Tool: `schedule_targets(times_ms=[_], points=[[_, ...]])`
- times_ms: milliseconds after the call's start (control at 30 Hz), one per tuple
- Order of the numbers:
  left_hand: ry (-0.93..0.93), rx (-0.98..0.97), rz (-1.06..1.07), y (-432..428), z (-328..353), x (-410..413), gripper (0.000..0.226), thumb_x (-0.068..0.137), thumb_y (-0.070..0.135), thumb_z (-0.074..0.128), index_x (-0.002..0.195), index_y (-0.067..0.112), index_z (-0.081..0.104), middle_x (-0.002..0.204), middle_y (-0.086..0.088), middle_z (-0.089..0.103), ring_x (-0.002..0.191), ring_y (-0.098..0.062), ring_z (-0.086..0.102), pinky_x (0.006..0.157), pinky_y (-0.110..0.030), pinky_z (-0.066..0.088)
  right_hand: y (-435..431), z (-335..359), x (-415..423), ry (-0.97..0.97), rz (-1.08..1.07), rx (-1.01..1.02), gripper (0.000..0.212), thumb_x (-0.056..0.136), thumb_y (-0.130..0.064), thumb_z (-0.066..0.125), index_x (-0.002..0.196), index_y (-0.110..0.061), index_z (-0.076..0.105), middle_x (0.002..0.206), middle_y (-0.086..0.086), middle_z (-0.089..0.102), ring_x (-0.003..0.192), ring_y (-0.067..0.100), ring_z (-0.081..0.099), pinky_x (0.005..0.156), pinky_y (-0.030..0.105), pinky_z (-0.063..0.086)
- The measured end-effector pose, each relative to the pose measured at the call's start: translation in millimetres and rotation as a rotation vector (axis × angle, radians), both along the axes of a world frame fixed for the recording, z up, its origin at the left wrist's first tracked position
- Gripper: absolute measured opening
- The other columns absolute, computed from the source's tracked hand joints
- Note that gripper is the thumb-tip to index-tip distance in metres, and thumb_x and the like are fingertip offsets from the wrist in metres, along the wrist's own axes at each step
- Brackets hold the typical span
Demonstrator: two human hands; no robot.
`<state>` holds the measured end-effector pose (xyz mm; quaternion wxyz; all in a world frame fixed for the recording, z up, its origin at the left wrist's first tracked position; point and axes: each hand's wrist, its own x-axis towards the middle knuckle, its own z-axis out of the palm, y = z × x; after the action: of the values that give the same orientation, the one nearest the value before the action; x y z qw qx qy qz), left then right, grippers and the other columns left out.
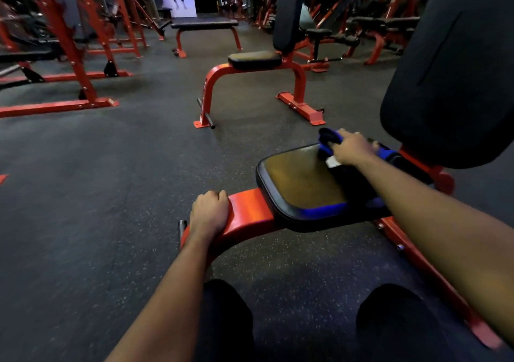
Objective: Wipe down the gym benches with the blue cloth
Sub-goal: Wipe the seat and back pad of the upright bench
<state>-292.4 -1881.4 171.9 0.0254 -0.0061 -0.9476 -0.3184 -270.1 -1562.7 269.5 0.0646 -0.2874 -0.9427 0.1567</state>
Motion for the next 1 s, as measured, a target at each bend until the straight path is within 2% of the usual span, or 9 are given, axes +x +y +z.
schedule_targets(times_ms=[133, 333, 467, 533, 633, 733, 800, 867, 1000], points=[[0.012, 0.015, 0.019, -0.8, 3.3, 0.8, 0.042, 0.095, 0.029, 0.037, 0.1, -0.002, 0.067, 0.111, -0.029, 0.063, 0.102, -0.042, 0.059, 0.085, -0.042, 0.046, 16.0, -0.6, 18.8, 0.019, -0.011, 0.035, 0.044, 0.098, -0.043, 0.049, 0.14, -0.03, 0.047, 0.15, 0.008, 0.043, 0.142, 0.03, 0.032, 0.117, 0.054, 0.016], [0.045, 0.052, 0.024, 1.9, 3.3, 4.5, 0.041, 0.095, 0.029, 0.041, 0.094, -0.002, 0.068, 0.103, -0.027, 0.067, 0.096, -0.04, 0.062, 0.081, -0.04, 0.047, -62.5, 0.9, 70.1, 0.122, 0.209, 0.082, 0.033, 0.093, -0.034, 0.054, 0.125, -0.029, 0.057, 0.134, 0.009, 0.057, 0.129, 0.032, 0.046, 0.109, 0.051, 0.034], [0.175, 0.199, 0.005, 3.6, 10.3, 8.0, 0.023, 0.096, 0.023, 0.048, 0.095, 0.011, 0.068, 0.096, -0.015, 0.071, 0.094, -0.033, 0.065, 0.082, -0.04, 0.052, -118.9, 2.6, 100.9, 0.225, 0.27, 0.033, 0.037, 0.093, -0.036, 0.053, 0.13, -0.033, 0.055, 0.136, 0.003, 0.057, 0.131, 0.029, 0.045, 0.111, 0.045, 0.032], [0.234, 0.358, -0.046, 7.0, 22.4, 8.4, 0.017, 0.094, 0.014, 0.051, 0.099, 0.014, 0.067, 0.094, -0.008, 0.072, 0.092, -0.025, 0.067, 0.082, -0.037, 0.052, -134.4, 6.8, 107.4, 0.354, 0.243, -0.116, 0.031, 0.095, -0.039, 0.053, 0.125, -0.035, 0.057, 0.127, 0.001, 0.063, 0.122, 0.028, 0.053, 0.099, 0.039, 0.04], [0.322, 0.569, -0.203, 16.1, 55.8, 13.5, 0.02, 0.094, 0.005, 0.053, 0.109, 0.013, 0.064, 0.101, -0.001, 0.07, 0.096, -0.011, 0.065, 0.084, -0.025, 0.048, -137.6, 28.5, 102.4, 0.681, 0.125, -0.717, 0.01, 0.096, -0.03, 0.06, 0.099, -0.021, 0.064, 0.106, 0.003, 0.067, 0.103, 0.02, 0.061, 0.078, 0.025, 0.043], [0.284, 0.696, -0.454, 28.8, 96.4, 26.8, 0.027, 0.095, 0.011, 0.052, 0.121, 0.014, 0.06, 0.113, -0.001, 0.068, 0.105, -0.005, 0.061, 0.088, -0.016, 0.045, -130.3, 47.5, 97.7, 0.843, 0.099, -1.154, 0.008, 0.096, -0.024, 0.062, 0.1, -0.018, 0.065, 0.097, -0.003, 0.07, 0.098, 0.016, 0.065, 0.083, 0.023, 0.049], [0.225, 0.719, -0.631, 38.1, 116.6, 36.4, 0.03, 0.094, 0.02, 0.051, 0.123, 0.015, 0.058, 0.115, 0.001, 0.067, 0.11, -0.008, 0.06, 0.092, -0.02, 0.046, -126.2, 51.1, 97.1, 0.903, 0.111, -1.206, 0.009, 0.096, -0.021, 0.06, 0.104, -0.015, 0.06, 0.095, -0.003, 0.069, 0.093, 0.013, 0.065, 0.083, 0.023, 0.05], [0.22, 0.657, -0.696, 46.3, 128.5, 45.3, 0.022, 0.094, 0.025, 0.054, 0.114, 0.015, 0.055, 0.1, 0.004, 0.066, 0.095, -0.008, 0.061, 0.085, -0.028, 0.048, -122.3, 50.7, 99.0, 0.906, 0.069, -1.19, 0.015, 0.097, -0.02, 0.059, 0.107, -0.011, 0.053, 0.094, 0.0, 0.065, 0.087, 0.012, 0.062, 0.079, 0.023, 0.048], [0.425, 0.445, -0.575, 54.5, 142.6, 52.6, 0.023, 0.092, 0.023, 0.064, 0.104, 0.022, 0.044, 0.082, 0.008, 0.059, 0.068, -0.002, 0.054, 0.063, -0.021, 0.039, -109.8, 41.3, 98.8, 0.774, -0.061, -1.081, 0.015, 0.097, -0.024, 0.058, 0.108, -0.014, 0.056, 0.102, 0.004, 0.066, 0.095, 0.017, 0.063, 0.084, 0.03, 0.05]])
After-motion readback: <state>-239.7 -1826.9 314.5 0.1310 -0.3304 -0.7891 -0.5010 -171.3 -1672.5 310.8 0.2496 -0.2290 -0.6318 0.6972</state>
